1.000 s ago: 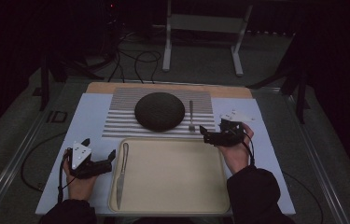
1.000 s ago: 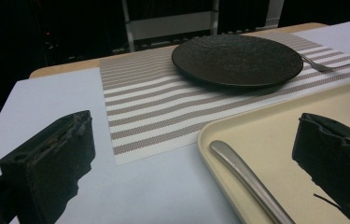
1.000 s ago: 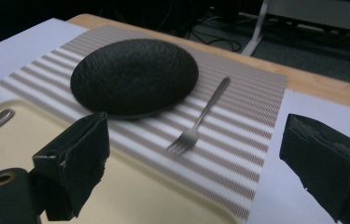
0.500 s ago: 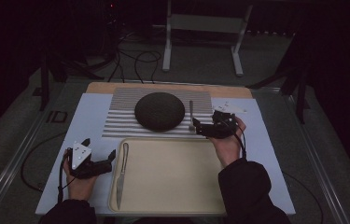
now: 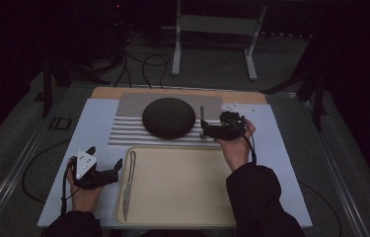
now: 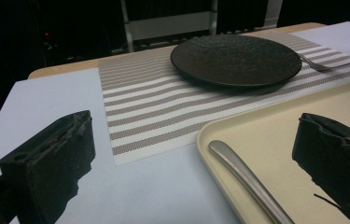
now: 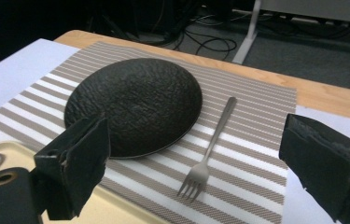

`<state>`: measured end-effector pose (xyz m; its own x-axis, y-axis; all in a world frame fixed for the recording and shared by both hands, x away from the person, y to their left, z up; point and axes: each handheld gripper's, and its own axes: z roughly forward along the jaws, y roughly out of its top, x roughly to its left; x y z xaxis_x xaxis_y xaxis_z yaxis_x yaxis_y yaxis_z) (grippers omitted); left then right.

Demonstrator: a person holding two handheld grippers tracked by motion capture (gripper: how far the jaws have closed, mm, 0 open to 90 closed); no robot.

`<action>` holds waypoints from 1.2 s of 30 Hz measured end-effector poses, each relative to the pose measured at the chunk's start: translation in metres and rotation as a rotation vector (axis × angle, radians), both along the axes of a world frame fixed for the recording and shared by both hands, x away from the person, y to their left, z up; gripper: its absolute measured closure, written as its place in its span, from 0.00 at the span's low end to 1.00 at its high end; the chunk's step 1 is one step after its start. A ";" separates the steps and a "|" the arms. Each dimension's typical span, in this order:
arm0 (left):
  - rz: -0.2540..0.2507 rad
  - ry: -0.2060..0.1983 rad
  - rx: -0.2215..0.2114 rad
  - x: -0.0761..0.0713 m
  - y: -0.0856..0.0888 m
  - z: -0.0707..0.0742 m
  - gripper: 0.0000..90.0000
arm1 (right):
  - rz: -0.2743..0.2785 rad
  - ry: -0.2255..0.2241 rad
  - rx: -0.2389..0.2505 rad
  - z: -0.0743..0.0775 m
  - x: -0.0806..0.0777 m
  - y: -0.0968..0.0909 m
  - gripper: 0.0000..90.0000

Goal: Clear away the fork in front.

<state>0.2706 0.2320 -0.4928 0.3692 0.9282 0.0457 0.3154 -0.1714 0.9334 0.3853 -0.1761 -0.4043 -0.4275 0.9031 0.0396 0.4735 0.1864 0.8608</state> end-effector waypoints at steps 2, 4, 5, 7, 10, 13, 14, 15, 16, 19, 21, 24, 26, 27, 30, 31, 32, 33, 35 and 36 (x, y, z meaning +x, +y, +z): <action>-0.001 0.001 -0.001 0.000 0.000 0.000 0.00 | -0.004 -0.002 -0.003 0.001 0.003 0.001 0.10; -0.001 0.000 0.000 0.000 0.000 0.000 0.00 | -0.007 -0.002 -0.001 0.002 0.006 0.001 0.10; -0.001 0.000 0.001 0.000 0.000 0.000 0.00 | -0.010 -0.002 0.000 0.002 0.007 0.001 0.10; 0.000 0.001 0.000 0.000 0.000 0.000 0.00 | -0.017 0.000 0.000 0.003 0.011 0.002 0.10; -0.002 0.000 -0.001 0.000 0.000 0.000 0.00 | -0.023 0.009 -0.009 0.003 0.019 0.003 0.10; 0.000 -0.002 -0.003 0.000 0.000 0.000 0.00 | -0.029 0.014 -0.011 0.003 0.024 0.004 0.10; 0.000 -0.004 -0.002 0.000 0.001 0.001 0.00 | -0.032 0.014 -0.013 0.004 0.028 0.006 0.10; 0.000 -0.005 -0.003 0.000 0.001 0.001 0.00 | -0.034 0.011 -0.017 0.004 0.030 0.006 0.10; -0.001 -0.006 -0.003 -0.001 0.001 0.001 0.00 | -0.036 0.007 -0.023 0.004 0.032 0.007 0.10; 0.000 -0.008 -0.003 -0.001 0.001 0.001 0.00 | -0.043 0.008 -0.031 0.003 0.037 0.007 0.10; 0.000 -0.007 -0.003 -0.001 0.000 0.001 0.00 | -0.047 0.009 -0.033 0.002 0.040 0.007 0.10; 0.000 -0.006 -0.003 -0.001 0.000 0.001 0.00 | -0.056 0.018 -0.038 0.000 0.046 0.006 0.10; 0.000 -0.008 -0.002 -0.001 0.001 0.001 0.00 | -0.061 0.023 -0.037 -0.003 0.050 0.006 0.11; 0.000 -0.008 -0.002 -0.001 0.001 0.001 0.00 | -0.063 0.028 -0.037 -0.005 0.051 0.006 0.12; 0.001 -0.009 -0.003 -0.001 0.001 0.001 0.00 | -0.069 0.034 -0.046 -0.009 0.055 0.007 0.12; 0.001 -0.010 -0.003 -0.001 0.001 0.001 0.00 | -0.073 0.039 -0.051 -0.011 0.057 0.007 0.12; 0.000 -0.010 -0.002 -0.001 0.001 0.001 0.00 | -0.079 0.049 -0.058 -0.016 0.061 0.007 0.12; 0.001 -0.009 -0.002 -0.001 0.000 0.001 0.00 | -0.082 0.053 -0.063 -0.018 0.063 0.008 0.12; -0.001 -0.009 -0.001 -0.001 0.000 0.001 0.00 | -0.087 0.060 -0.071 -0.022 0.066 0.008 0.11; -0.001 -0.009 -0.001 -0.001 0.000 0.001 0.00 | -0.087 0.060 -0.071 -0.022 0.066 0.008 0.11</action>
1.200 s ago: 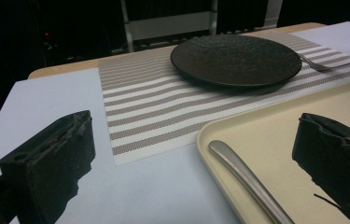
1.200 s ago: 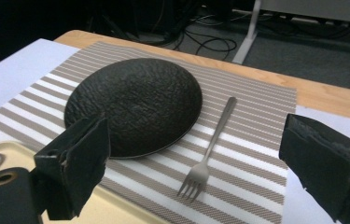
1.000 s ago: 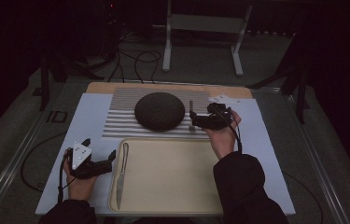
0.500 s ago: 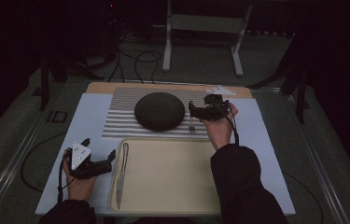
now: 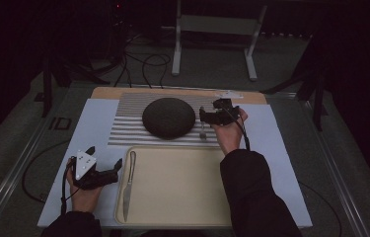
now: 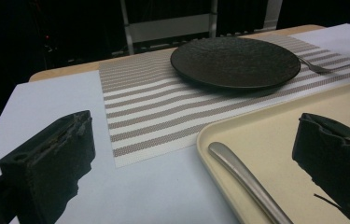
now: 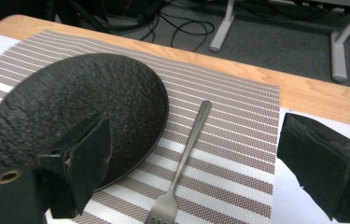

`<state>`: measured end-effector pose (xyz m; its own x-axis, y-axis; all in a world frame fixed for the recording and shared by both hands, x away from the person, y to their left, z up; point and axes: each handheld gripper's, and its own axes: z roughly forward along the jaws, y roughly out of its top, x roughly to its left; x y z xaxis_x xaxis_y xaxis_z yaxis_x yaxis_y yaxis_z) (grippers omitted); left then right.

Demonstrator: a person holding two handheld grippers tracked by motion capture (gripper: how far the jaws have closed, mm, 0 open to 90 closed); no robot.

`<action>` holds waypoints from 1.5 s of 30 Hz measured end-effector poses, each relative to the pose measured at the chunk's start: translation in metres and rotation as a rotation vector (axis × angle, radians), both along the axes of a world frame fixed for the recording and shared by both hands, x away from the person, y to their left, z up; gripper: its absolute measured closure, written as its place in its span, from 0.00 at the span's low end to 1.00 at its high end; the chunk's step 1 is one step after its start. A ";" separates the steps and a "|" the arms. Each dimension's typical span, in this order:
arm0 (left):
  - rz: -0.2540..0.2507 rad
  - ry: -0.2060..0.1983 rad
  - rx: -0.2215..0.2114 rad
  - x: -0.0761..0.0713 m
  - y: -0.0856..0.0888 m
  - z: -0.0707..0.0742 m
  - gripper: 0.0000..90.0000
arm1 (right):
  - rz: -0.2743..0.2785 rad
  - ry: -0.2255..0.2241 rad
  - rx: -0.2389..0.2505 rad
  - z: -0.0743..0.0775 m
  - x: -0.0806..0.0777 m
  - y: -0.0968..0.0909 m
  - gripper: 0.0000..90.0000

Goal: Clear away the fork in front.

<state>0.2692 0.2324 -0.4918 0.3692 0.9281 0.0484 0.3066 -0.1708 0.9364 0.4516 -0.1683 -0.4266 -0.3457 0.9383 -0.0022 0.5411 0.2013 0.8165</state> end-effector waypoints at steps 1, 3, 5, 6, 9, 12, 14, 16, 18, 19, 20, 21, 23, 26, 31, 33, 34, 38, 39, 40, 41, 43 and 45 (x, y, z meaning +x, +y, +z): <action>0.000 0.000 -0.001 0.000 0.000 0.000 0.00 | -0.006 0.006 0.001 -0.002 0.002 0.000 0.12; -0.001 0.002 -0.001 0.000 0.000 0.000 0.00 | -0.016 0.030 0.006 -0.010 0.007 0.001 0.12; -0.002 0.000 -0.001 0.000 0.000 0.000 0.00 | -0.017 0.045 0.003 -0.015 0.010 0.003 0.12; -0.002 -0.001 -0.002 0.000 0.000 0.000 0.00 | -0.019 0.051 -0.004 -0.018 0.012 0.005 0.12; -0.002 0.000 -0.002 0.000 0.000 0.000 0.00 | -0.021 0.083 -0.022 -0.027 0.018 0.008 0.13; -0.004 0.001 -0.004 0.000 0.000 0.000 0.00 | -0.032 0.132 -0.039 -0.039 0.025 0.010 0.16; -0.005 0.000 -0.005 0.000 0.000 0.000 0.00 | -0.039 0.145 -0.047 -0.044 0.028 0.010 0.16; -0.005 0.000 -0.007 0.000 0.000 0.000 0.00 | -0.045 0.156 -0.054 -0.049 0.031 0.011 0.17; -0.005 0.000 -0.007 0.000 0.000 0.000 0.00 | -0.046 0.159 -0.054 -0.051 0.032 0.011 0.17; -0.007 0.001 -0.006 -0.001 0.000 0.000 0.00 | -0.048 0.171 -0.061 -0.056 0.035 0.012 0.20; -0.007 0.000 -0.007 -0.001 0.001 0.000 0.00 | -0.051 0.177 -0.062 -0.058 0.037 0.012 0.22; -0.007 -0.001 -0.008 -0.001 0.001 0.001 0.00 | -0.056 0.184 -0.066 -0.060 0.038 0.013 0.23; -0.006 0.000 -0.008 -0.001 0.001 0.001 0.00 | -0.062 0.197 -0.063 -0.063 0.040 0.013 0.27; -0.006 -0.001 -0.011 -0.001 0.001 0.001 0.00 | -0.064 0.209 -0.075 -0.068 0.042 0.014 0.32; -0.006 -0.001 -0.014 -0.001 0.001 0.001 0.00 | -0.056 0.231 -0.077 -0.076 0.045 0.018 0.46; -0.006 0.000 -0.015 -0.001 0.001 0.001 0.00 | -0.056 0.245 -0.076 -0.079 0.047 0.020 0.52; -0.006 0.000 -0.015 -0.001 0.001 0.001 0.00 | -0.055 0.254 -0.075 -0.081 0.047 0.020 0.56; -0.005 0.000 -0.014 -0.001 0.002 0.000 0.00 | -0.046 0.279 -0.086 -0.088 0.048 0.021 0.66; -0.006 0.000 -0.014 -0.001 0.002 0.000 0.00 | -0.045 0.271 -0.091 -0.089 0.048 0.020 0.69; -0.006 0.000 -0.014 -0.001 0.002 0.000 0.00 | -0.047 0.269 -0.090 -0.089 0.048 0.020 0.74; -0.006 0.001 -0.012 -0.001 0.002 0.000 0.00 | -0.044 0.265 -0.094 -0.089 0.047 0.019 0.76; -0.007 0.003 -0.012 -0.001 0.001 0.000 0.00 | -0.034 0.253 -0.110 -0.090 0.045 0.018 0.83; -0.007 0.003 -0.009 -0.001 0.001 0.000 0.00 | -0.033 0.246 -0.115 -0.090 0.043 0.017 0.92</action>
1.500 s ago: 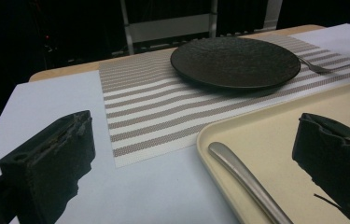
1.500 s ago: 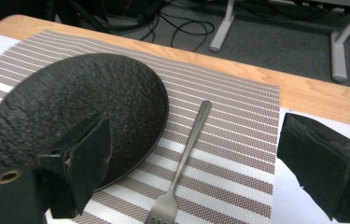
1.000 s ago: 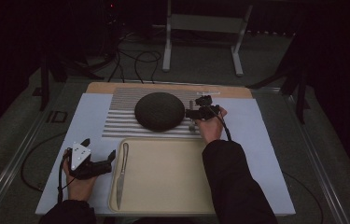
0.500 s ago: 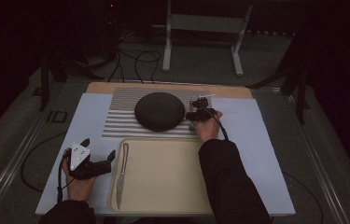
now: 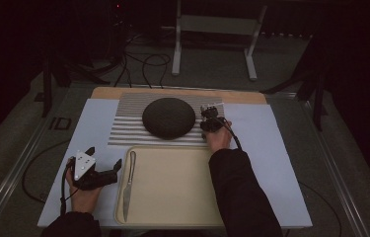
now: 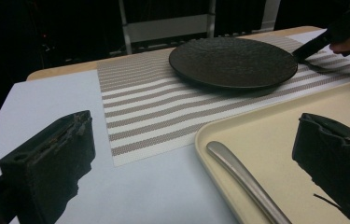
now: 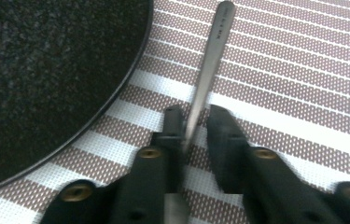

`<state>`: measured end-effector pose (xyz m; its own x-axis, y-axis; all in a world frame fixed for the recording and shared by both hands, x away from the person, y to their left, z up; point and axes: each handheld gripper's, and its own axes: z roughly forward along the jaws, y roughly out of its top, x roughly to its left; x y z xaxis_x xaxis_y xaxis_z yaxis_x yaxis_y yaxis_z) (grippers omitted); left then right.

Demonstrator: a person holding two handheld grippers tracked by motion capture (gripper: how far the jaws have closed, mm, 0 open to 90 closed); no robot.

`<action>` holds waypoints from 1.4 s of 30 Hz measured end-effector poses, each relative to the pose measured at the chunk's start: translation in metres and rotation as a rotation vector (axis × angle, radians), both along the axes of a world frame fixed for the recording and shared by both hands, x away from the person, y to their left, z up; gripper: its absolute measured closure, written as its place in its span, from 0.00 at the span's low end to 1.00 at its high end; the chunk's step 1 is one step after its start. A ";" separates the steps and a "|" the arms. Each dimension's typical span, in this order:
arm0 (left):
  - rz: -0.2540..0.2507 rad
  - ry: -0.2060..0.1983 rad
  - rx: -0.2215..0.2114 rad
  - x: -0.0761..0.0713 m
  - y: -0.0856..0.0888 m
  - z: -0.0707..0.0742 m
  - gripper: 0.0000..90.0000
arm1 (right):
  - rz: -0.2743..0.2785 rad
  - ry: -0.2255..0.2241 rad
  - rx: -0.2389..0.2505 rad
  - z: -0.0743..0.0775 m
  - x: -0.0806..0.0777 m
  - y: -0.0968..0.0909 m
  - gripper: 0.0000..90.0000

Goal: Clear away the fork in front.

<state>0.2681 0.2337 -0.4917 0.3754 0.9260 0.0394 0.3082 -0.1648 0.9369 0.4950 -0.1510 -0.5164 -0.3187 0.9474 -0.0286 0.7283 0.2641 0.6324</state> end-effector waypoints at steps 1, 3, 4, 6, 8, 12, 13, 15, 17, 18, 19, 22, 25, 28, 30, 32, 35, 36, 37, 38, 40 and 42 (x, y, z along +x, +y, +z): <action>0.000 0.000 0.000 0.000 0.000 0.000 0.00 | -0.005 0.000 0.005 0.000 -0.001 -0.001 0.92; 0.001 -0.002 0.001 0.000 0.000 0.000 0.00 | -0.018 0.006 0.015 0.000 -0.001 -0.001 0.94; 0.001 -0.001 0.000 0.000 0.000 0.000 0.00 | -0.019 0.010 0.012 0.000 -0.001 -0.002 0.95; 0.002 0.000 0.001 0.000 0.001 0.000 0.00 | -0.031 0.018 0.025 0.001 -0.002 -0.003 0.96; 0.003 0.001 0.002 0.000 0.001 0.000 0.00 | -0.031 0.017 0.025 0.001 -0.002 -0.005 0.96; 0.003 0.004 0.006 0.000 0.001 0.000 0.00 | -0.034 0.023 0.047 0.002 -0.006 -0.013 0.96; 0.004 0.004 0.007 0.000 0.000 0.000 0.00 | -0.037 0.023 0.053 0.002 -0.007 -0.015 0.96; 0.004 0.004 0.007 0.000 0.000 -0.001 0.00 | -0.038 0.023 0.064 0.003 -0.008 -0.019 0.96; 0.002 0.006 0.008 0.000 0.000 -0.001 0.00 | -0.036 0.023 0.069 0.004 -0.009 -0.022 0.96; 0.001 0.009 0.012 0.000 0.000 -0.001 0.00 | -0.034 0.023 0.071 0.004 -0.009 -0.023 0.96; 0.003 0.010 0.013 0.000 -0.001 -0.001 0.00 | -0.035 0.022 0.071 0.005 -0.009 -0.024 0.96; 0.002 0.008 0.013 0.000 -0.001 -0.001 0.00 | -0.030 0.018 0.072 0.007 -0.011 -0.025 0.96; 0.001 0.011 0.014 0.000 -0.001 -0.001 0.00 | -0.022 0.009 0.073 0.010 -0.012 -0.026 0.96; 0.001 0.011 0.017 0.000 -0.001 -0.002 0.00 | -0.018 0.000 0.079 0.013 -0.014 -0.027 0.96; 0.002 0.011 0.018 0.000 -0.002 -0.002 0.00 | -0.016 -0.005 0.085 0.015 -0.014 -0.027 0.96; 0.001 0.012 0.021 0.000 -0.001 -0.002 0.00 | -0.011 -0.007 0.089 0.017 -0.015 -0.028 0.96; 0.001 0.012 0.021 0.001 -0.002 -0.002 0.00 | -0.006 -0.014 0.091 0.020 -0.017 -0.029 0.96; 0.001 0.012 0.021 0.001 -0.002 -0.002 0.00 | -0.003 -0.016 0.094 0.020 -0.017 -0.029 0.96; 0.001 0.013 0.021 0.001 -0.002 -0.002 0.00 | -0.002 -0.019 0.096 0.021 -0.018 -0.030 0.96; 0.001 0.013 0.022 0.001 -0.002 -0.002 0.00 | 0.001 -0.022 0.100 0.022 -0.018 -0.030 0.96; 0.001 0.013 0.022 0.001 -0.002 -0.002 0.00 | 0.006 -0.024 0.103 0.024 -0.019 -0.031 0.96; 0.002 0.016 0.020 0.001 -0.002 -0.002 0.00 | 0.018 -0.033 0.114 0.027 -0.021 -0.032 0.96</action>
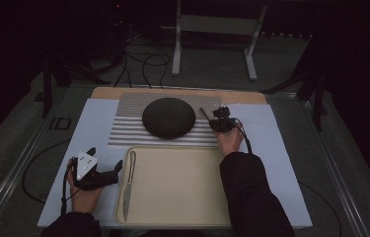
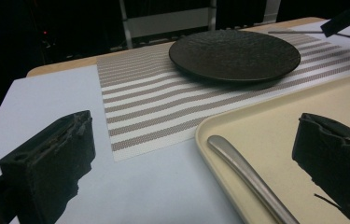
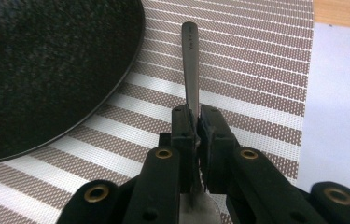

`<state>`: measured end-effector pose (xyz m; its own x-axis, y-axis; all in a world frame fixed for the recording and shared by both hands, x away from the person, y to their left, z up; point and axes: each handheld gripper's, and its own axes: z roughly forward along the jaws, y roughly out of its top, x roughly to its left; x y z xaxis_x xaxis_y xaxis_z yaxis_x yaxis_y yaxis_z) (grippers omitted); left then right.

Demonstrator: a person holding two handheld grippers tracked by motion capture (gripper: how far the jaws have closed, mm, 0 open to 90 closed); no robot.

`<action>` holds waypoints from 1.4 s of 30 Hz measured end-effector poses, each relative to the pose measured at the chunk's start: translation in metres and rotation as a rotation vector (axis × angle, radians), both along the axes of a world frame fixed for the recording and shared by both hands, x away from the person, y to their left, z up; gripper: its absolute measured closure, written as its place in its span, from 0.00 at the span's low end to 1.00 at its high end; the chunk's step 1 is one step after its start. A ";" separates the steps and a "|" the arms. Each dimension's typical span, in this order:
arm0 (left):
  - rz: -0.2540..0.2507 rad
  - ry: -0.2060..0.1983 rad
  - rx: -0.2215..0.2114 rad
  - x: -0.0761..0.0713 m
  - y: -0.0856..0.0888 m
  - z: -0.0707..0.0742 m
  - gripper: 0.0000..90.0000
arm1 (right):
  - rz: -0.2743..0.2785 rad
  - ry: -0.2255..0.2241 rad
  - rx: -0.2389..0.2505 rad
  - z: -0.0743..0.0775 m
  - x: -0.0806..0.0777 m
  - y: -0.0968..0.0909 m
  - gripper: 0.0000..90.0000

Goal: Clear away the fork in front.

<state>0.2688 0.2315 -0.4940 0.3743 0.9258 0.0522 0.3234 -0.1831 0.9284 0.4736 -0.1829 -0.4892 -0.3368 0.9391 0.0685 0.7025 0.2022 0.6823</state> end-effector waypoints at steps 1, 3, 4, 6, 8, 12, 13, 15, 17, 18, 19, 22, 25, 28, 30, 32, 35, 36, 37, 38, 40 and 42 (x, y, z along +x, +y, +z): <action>0.000 0.000 0.000 0.000 0.000 0.000 0.00 | 0.005 0.002 0.009 0.001 -0.001 -0.001 0.96; 0.001 0.000 0.002 0.000 0.000 0.000 0.00 | 0.017 -0.002 0.026 0.003 -0.002 -0.002 0.96; 0.001 0.001 0.002 0.000 0.000 0.000 0.00 | 0.021 -0.003 0.033 0.004 -0.004 -0.003 0.96; 0.001 0.003 0.004 0.000 0.000 0.000 0.00 | 0.034 -0.007 0.040 0.006 -0.006 -0.004 0.96; 0.001 0.006 0.009 0.000 0.000 0.000 0.00 | 0.046 -0.015 0.045 0.008 -0.009 -0.006 0.96; 0.002 0.008 0.010 0.000 -0.001 -0.001 0.00 | 0.056 -0.025 0.059 0.012 -0.013 -0.009 0.96; 0.002 0.009 0.010 0.000 -0.001 -0.001 0.00 | 0.061 -0.030 0.070 0.014 -0.016 -0.010 0.96; 0.002 0.010 0.011 0.000 -0.001 -0.001 0.00 | 0.068 -0.036 0.076 0.017 -0.018 -0.011 0.96; 0.002 0.011 0.012 0.000 -0.001 -0.001 0.00 | 0.072 -0.041 0.076 0.018 -0.020 -0.011 0.96; 0.003 0.012 0.012 0.000 -0.001 -0.001 0.00 | 0.085 -0.047 0.075 0.021 -0.023 -0.011 0.96; 0.003 0.012 0.012 0.000 -0.001 -0.001 0.00 | 0.095 -0.052 0.075 0.022 -0.025 -0.010 0.96; 0.004 0.014 0.014 0.001 -0.001 -0.001 0.00 | 0.113 -0.060 0.070 0.024 -0.029 -0.009 0.96; 0.004 0.017 0.016 0.001 -0.001 -0.002 0.00 | 0.140 -0.075 0.067 0.028 -0.035 -0.007 0.96; 0.005 0.017 0.018 0.001 -0.001 -0.002 0.00 | 0.169 -0.089 0.066 0.032 -0.043 -0.004 0.96; 0.006 0.019 0.018 0.001 -0.002 -0.002 0.00 | 0.185 -0.100 0.069 0.034 -0.049 -0.003 0.96; 0.004 0.022 0.020 0.001 -0.002 -0.002 0.00 | 0.196 -0.111 0.072 0.035 -0.054 -0.001 0.96; 0.009 0.029 0.015 0.002 -0.003 -0.002 0.00 | 0.218 -0.127 0.073 0.037 -0.063 0.001 0.96; 0.012 0.031 0.012 0.002 -0.003 0.000 0.00 | 0.224 -0.130 0.075 0.038 -0.065 0.002 0.96; 0.014 0.029 0.013 0.003 -0.003 0.002 0.00 | 0.232 -0.135 0.073 0.038 -0.068 0.002 0.96; 0.017 0.031 0.016 0.003 -0.005 0.004 0.00 | 0.239 -0.138 0.073 0.039 -0.070 0.003 0.96; 0.015 0.031 0.012 0.004 -0.007 0.007 0.00 | 0.244 -0.144 0.071 0.040 -0.073 0.003 0.96; 0.006 0.036 0.020 0.005 -0.010 0.011 0.00 | 0.254 -0.156 0.074 0.043 -0.079 0.004 0.96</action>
<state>0.2741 0.2212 -0.4832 0.3704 0.9271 0.0571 0.3580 -0.1992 0.9122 0.3949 -0.1790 -0.4463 -0.5720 0.8178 0.0627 0.5214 0.3035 0.7975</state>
